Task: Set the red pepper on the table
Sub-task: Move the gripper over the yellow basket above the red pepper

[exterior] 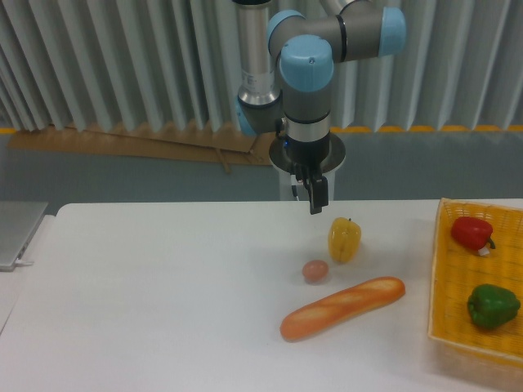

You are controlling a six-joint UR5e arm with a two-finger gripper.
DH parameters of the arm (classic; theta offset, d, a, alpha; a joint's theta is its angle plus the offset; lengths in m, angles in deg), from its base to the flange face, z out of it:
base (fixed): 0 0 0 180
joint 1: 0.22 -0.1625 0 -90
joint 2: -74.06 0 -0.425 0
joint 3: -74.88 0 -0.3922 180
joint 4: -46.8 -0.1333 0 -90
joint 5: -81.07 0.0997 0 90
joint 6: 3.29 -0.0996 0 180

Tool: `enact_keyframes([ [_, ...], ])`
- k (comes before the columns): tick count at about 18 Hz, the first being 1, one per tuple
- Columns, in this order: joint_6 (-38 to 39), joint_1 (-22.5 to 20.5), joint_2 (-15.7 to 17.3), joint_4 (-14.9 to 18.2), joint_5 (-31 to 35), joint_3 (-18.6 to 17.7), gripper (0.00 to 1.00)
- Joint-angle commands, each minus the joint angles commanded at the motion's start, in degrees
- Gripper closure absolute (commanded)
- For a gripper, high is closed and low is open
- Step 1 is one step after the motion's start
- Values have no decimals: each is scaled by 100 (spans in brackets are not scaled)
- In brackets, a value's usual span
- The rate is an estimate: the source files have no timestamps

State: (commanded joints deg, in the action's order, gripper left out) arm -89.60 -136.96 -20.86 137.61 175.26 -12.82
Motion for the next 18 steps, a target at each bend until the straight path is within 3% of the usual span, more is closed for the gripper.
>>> enact_keyframes([
  [18,-17,-177,18,-151,-15,-1,0],
])
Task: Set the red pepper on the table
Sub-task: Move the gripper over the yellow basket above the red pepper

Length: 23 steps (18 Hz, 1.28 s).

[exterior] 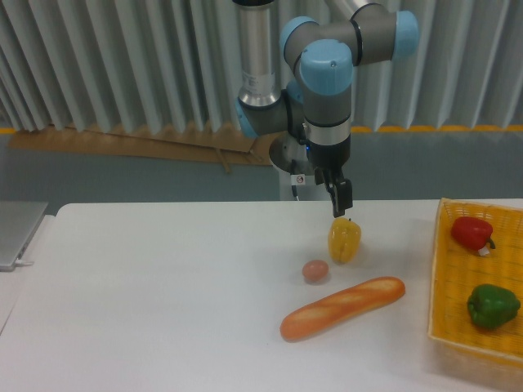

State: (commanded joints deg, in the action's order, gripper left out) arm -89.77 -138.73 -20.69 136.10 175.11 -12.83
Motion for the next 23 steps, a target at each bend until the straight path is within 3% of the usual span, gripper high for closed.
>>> enact_keyframes([
  [5,9,-44,-35,-113,0,0,0],
  [10,-26,-570,-88,-500,0,0,0],
  [13,-360,-773,-175,-562,0,0,0],
  [16,-396,-958,-246,-1010,-17,-9,0],
  [20,-404,-1125,-360,-1116,-26,9,0],
  [23,-597,-1222,-509,-1441,-26,0,0],
])
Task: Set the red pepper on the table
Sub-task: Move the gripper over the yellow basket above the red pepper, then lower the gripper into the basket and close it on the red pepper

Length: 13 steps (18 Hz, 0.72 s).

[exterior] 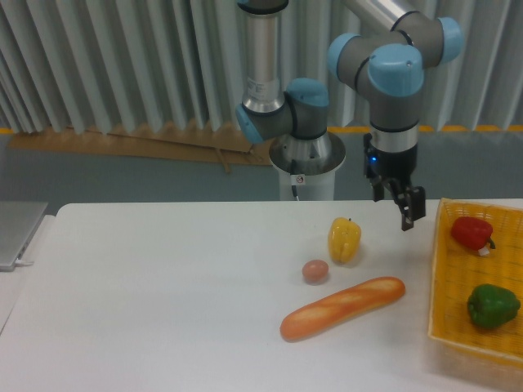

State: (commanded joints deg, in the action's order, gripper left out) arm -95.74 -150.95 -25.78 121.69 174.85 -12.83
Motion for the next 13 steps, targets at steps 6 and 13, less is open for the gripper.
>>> enact_keyframes([
  [6,-220,-342,-193,-247,-61,9,0],
  [13,-299,-790,-220,-203,-203,-175,0],
])
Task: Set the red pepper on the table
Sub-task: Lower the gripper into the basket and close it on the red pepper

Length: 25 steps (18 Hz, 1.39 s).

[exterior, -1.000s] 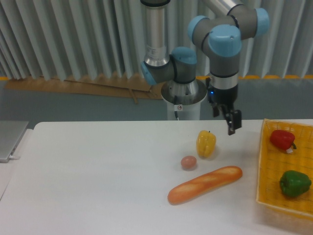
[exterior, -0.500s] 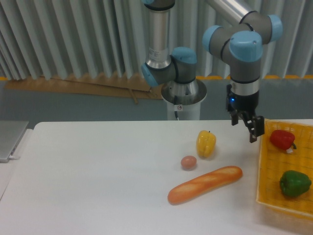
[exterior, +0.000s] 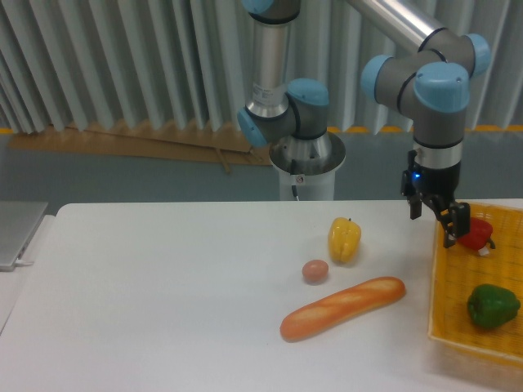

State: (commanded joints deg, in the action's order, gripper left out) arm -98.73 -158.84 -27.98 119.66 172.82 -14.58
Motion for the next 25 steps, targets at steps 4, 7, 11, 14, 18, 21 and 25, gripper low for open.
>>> enact_keyframes([
  [4,-1437,-501,9,-26,150,-335,0],
  [7,-3721,-748,-78,-44,115,-221,0],
  [11,-4105,-687,-149,-17,88,-115,0],
  [14,-4780,-670,-149,-8,97,-98,0],
  [18,-6079,-731,-272,-26,141,-106,0],
  [21,-7344,-1002,-413,-70,150,-98,0],
  [25,-6877,-1302,-439,9,-745,33,0],
])
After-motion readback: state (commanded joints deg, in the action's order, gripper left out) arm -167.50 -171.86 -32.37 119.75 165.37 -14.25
